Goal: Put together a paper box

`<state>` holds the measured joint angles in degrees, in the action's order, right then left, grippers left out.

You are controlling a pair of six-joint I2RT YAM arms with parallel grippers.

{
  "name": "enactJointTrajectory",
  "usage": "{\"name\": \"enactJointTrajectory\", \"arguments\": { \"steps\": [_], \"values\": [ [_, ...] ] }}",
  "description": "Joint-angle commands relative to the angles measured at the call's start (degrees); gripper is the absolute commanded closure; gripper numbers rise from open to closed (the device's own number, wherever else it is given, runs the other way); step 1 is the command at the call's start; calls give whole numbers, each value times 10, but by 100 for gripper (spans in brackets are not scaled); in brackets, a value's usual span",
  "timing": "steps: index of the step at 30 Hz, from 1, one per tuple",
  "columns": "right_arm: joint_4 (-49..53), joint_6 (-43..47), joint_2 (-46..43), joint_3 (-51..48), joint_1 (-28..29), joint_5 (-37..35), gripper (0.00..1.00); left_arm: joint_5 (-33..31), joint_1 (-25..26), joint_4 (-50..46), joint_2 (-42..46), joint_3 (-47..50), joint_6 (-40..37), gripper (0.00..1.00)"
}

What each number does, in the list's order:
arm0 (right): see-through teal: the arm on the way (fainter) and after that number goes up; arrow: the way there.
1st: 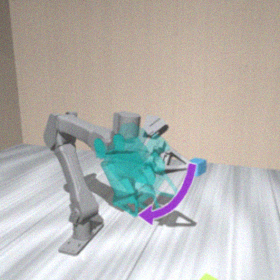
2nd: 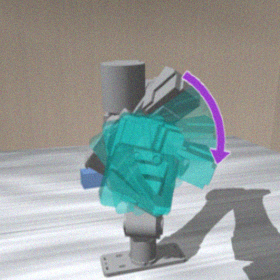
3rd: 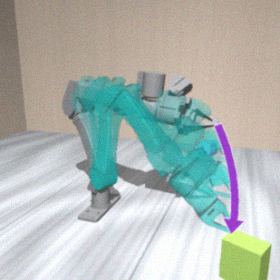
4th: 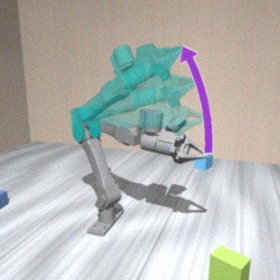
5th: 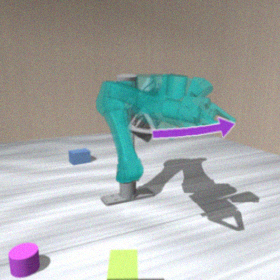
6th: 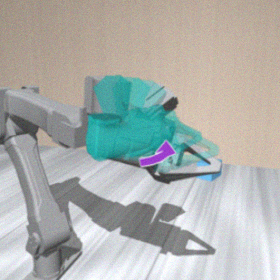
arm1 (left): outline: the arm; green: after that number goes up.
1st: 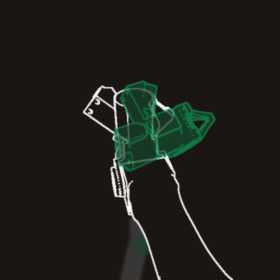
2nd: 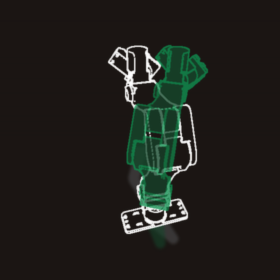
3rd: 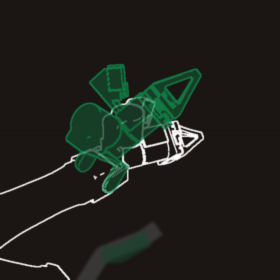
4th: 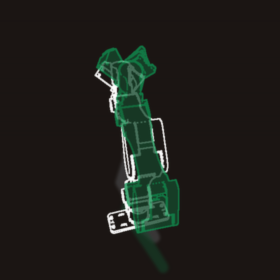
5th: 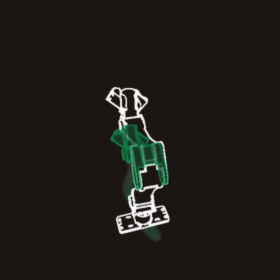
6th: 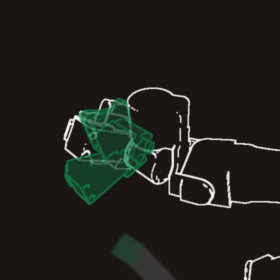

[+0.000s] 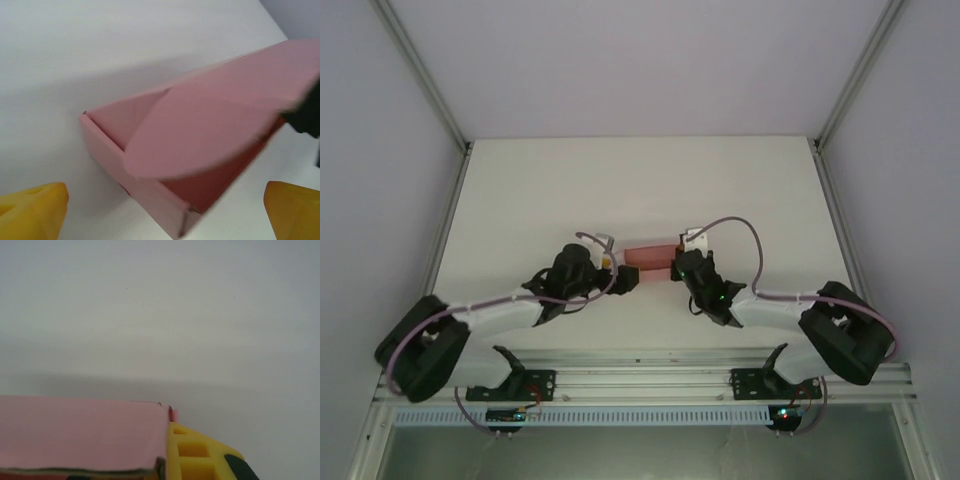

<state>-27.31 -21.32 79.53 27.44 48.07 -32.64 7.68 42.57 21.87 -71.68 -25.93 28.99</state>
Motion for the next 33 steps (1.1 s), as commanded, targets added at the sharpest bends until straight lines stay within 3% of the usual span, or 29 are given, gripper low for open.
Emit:
{"name": "enactJointTrajectory", "arguments": {
  "steps": [1,6,10,13,17,21,28,33],
  "values": [
    [24,14,-4,-20,11,-11,100,-18,8,-109,75,2,9,0],
    [18,25,-12,-31,24,-23,100,-40,8,-206,167,-10,92,0],
    [17,33,-18,-36,36,-43,100,-99,-5,-291,191,-42,213,0],
    [7,39,-15,-42,44,-49,100,-62,-27,-293,178,-45,283,0],
    [-16,53,-6,-54,57,-60,99,23,-61,-212,129,-33,353,0],
    [-36,71,-4,-67,77,-78,97,46,-81,-145,98,-27,378,0],
    [-51,87,2,-76,92,-92,94,35,-97,-143,95,-26,392,0],
    [-72,107,17,-77,104,-107,92,102,-96,-115,17,-51,381,0]
  ]
}}
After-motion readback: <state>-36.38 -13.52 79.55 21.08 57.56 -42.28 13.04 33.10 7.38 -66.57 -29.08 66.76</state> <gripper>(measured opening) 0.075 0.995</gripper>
